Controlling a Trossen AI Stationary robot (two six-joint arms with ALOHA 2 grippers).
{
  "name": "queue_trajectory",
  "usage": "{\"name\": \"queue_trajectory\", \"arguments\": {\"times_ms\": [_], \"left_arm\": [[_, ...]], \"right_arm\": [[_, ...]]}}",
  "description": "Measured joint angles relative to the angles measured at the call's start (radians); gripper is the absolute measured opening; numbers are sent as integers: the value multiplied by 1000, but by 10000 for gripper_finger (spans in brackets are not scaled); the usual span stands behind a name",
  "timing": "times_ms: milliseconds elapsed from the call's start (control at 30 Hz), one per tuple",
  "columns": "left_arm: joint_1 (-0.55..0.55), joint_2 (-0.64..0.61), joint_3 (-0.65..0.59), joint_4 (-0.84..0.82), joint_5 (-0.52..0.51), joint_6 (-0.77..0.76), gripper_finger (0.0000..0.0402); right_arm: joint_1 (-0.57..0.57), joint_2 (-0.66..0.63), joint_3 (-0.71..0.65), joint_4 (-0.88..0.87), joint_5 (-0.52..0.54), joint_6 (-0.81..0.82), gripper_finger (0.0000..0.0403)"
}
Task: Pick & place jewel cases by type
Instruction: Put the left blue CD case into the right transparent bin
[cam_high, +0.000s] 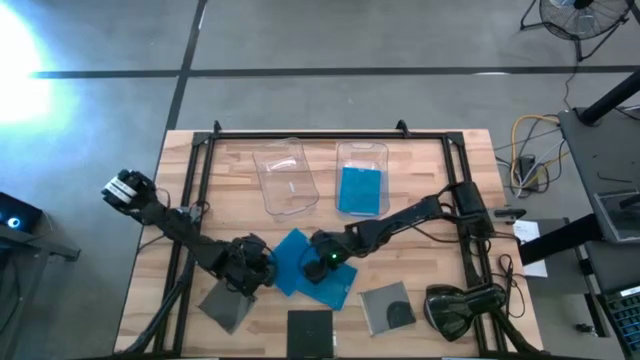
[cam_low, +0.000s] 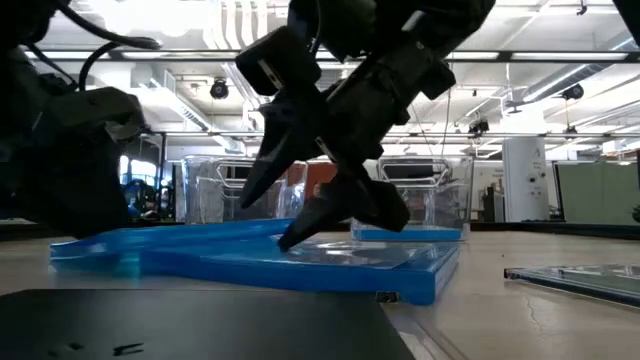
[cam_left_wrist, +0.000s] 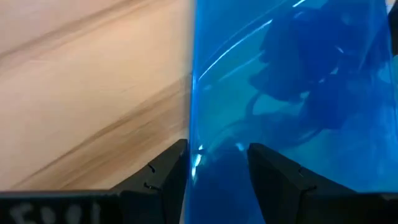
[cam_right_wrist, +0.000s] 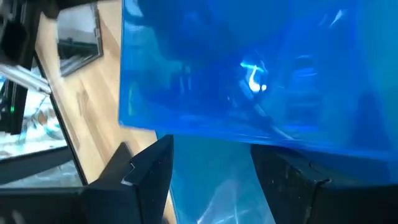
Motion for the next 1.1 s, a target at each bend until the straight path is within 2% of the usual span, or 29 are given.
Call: {"name": "queue_trajectory", "arguments": {"times_ms": [167,267,500,767,900,1100], "left_arm": [[-6,12,38,2,18,24,147],[-16,9,58,20,70,24,147],[-18,30,83,124,94,114,147],[-18,73,83,139,85,107,147],[-20,69,83,138,83,108,147],[-33,47,117,129,99,114,147]], "right_arm": [[-2,-33,8,-104,117,19,210],[-11,-56,8,-111,170,29,210],[-21,-64,36,-83,159,2,210],[-23,-65,57,-81,91,-40,202],[-24,-74,58,-93,39,-45,154],[-25,-91,57,-159,-17,-52,38]]}}
